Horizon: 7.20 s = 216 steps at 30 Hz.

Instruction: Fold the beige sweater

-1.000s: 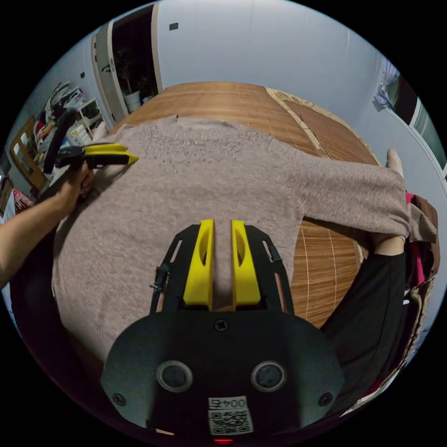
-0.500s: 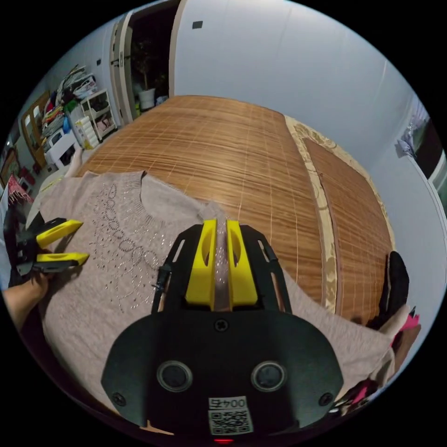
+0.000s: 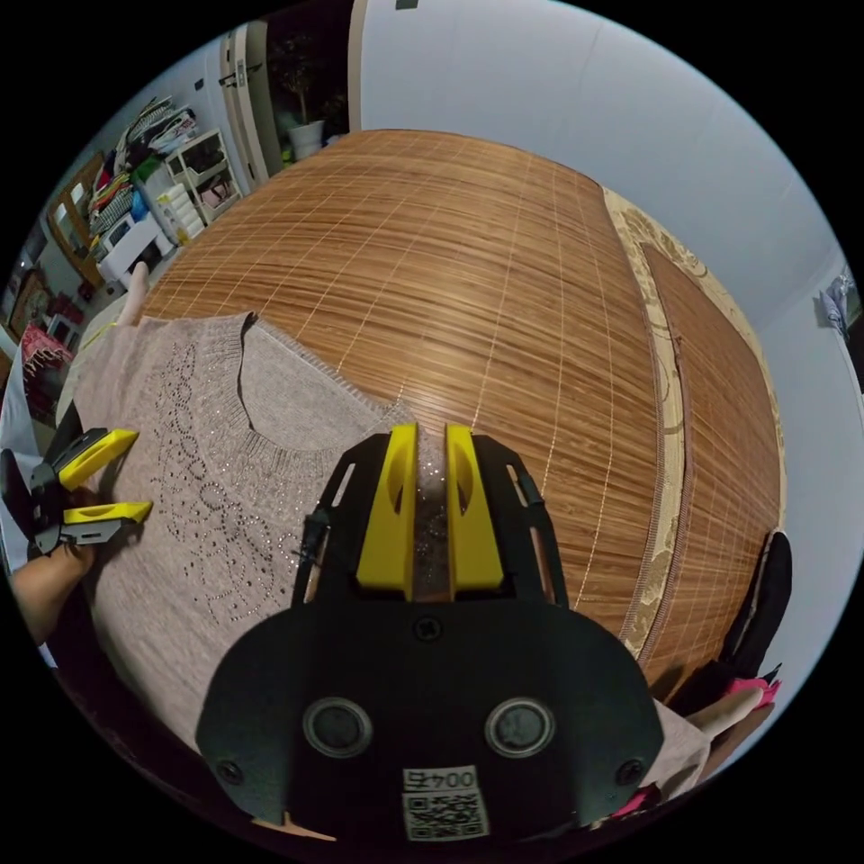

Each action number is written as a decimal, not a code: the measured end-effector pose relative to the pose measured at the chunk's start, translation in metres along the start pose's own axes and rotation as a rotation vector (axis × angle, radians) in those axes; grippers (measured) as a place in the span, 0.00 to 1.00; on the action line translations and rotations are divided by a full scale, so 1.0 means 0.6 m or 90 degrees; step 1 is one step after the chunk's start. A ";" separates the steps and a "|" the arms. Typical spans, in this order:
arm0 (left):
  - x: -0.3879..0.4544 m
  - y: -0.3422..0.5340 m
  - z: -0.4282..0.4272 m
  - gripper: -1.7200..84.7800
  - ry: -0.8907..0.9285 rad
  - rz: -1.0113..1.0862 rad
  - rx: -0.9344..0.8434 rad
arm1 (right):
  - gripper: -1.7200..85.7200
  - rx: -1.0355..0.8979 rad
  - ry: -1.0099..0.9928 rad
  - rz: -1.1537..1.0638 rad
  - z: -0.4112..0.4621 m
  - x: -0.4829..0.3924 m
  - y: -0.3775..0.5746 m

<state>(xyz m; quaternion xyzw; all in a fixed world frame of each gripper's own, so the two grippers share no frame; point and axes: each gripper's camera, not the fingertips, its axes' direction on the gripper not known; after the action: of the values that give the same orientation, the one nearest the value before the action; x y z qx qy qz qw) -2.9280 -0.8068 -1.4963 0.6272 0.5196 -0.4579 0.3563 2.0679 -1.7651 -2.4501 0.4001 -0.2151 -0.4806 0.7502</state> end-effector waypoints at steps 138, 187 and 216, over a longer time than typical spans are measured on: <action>0.605 -0.261 -0.487 0.08 -0.011 0.084 0.098 | 0.15 0.179 -0.386 0.364 -0.285 -0.010 0.598; 0.152 -0.009 -0.078 0.04 -0.034 -0.033 -0.168 | 0.02 0.158 -0.263 0.296 -0.420 0.042 0.306; -0.023 0.050 -0.212 0.10 -0.080 -0.055 -0.078 | 0.12 0.109 -0.072 0.218 -0.232 -0.146 0.408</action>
<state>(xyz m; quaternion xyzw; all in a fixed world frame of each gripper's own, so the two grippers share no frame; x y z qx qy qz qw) -2.8732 -0.7000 -1.4426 0.5512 0.5496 -0.4790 0.4058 2.2618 -1.5787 -2.3290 0.3924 -0.3617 -0.3476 0.7710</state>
